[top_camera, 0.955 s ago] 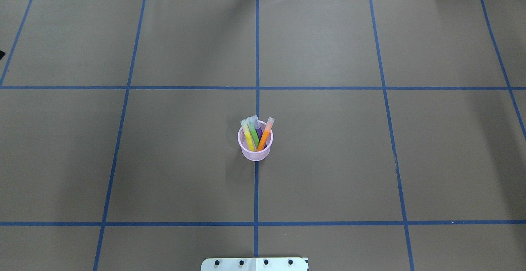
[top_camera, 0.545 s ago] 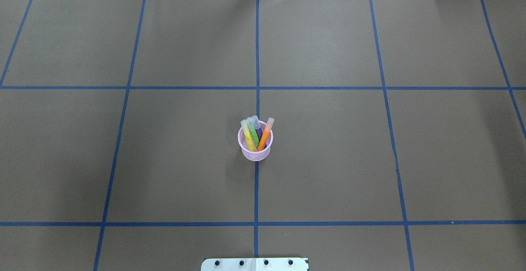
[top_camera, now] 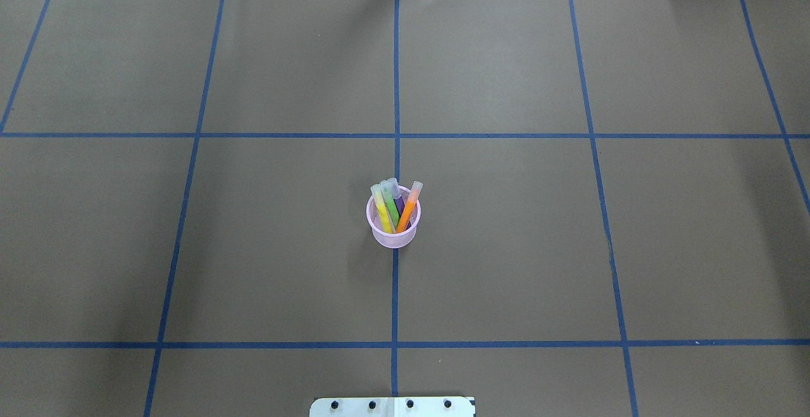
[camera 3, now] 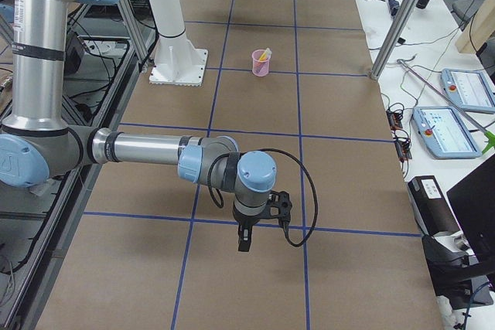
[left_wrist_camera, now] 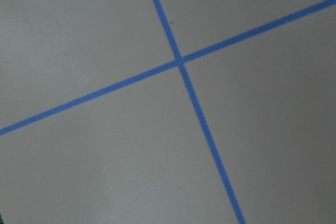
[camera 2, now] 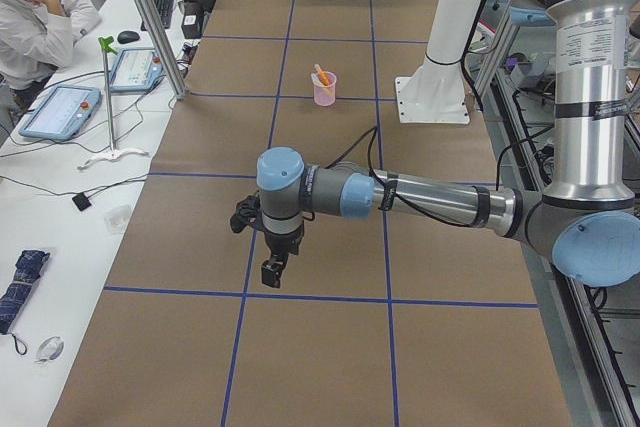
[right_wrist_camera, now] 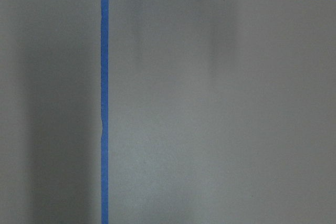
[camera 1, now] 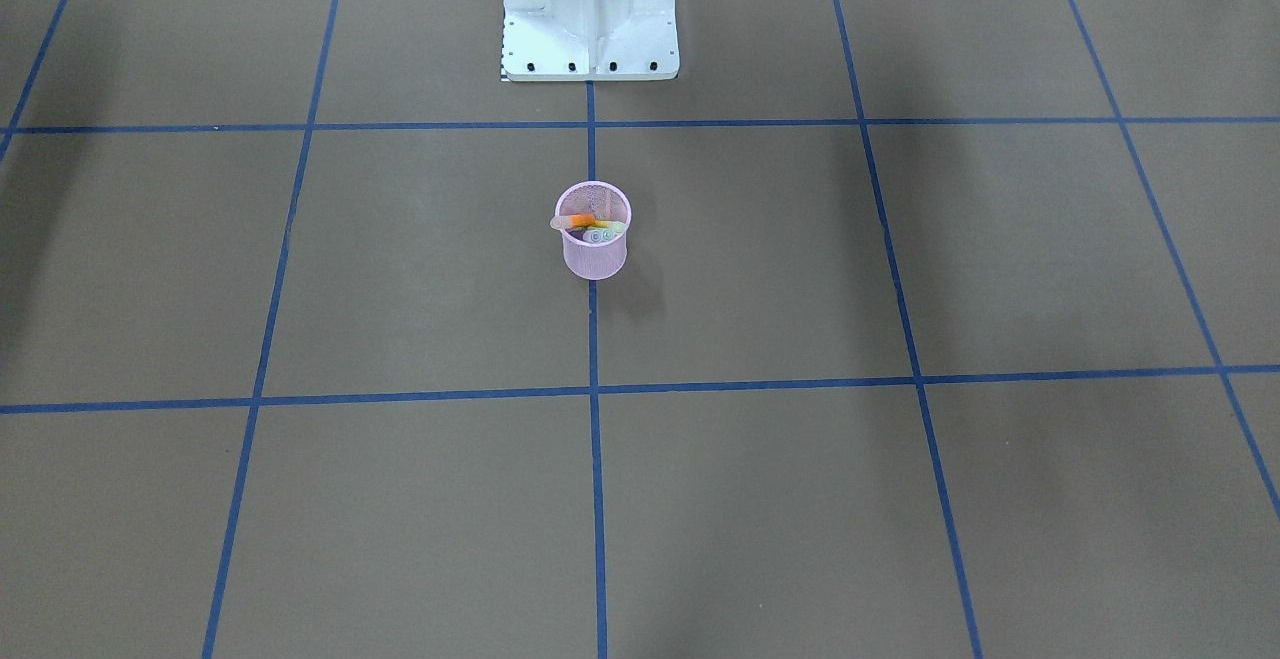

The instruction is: Collect pens into pen holder

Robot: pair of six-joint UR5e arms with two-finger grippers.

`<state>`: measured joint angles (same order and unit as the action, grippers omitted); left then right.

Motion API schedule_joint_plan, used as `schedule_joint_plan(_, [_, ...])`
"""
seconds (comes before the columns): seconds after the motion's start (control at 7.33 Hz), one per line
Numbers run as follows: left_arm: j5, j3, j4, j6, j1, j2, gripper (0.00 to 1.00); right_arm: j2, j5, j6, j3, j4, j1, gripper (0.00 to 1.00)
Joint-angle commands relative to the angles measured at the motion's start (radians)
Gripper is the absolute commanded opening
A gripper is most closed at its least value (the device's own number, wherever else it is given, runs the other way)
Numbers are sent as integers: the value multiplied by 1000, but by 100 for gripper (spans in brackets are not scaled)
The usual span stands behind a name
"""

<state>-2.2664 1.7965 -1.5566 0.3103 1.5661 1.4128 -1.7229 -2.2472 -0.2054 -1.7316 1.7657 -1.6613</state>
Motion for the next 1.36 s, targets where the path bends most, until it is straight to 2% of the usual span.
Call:
schedule_joint_plan(0.0, [-96, 7, -3, 21, 69, -67, 100, 0, 0, -6, -2, 0, 0, 100])
schedule_joint_plan(0.55, [-98, -29, 0, 19, 71, -72, 100, 0, 0, -8, -3, -2, 0, 100])
schedule_joint_plan(1.23, [-94, -8, -3, 23, 74, -74, 100, 0, 0, -8, -6, -2, 0, 100])
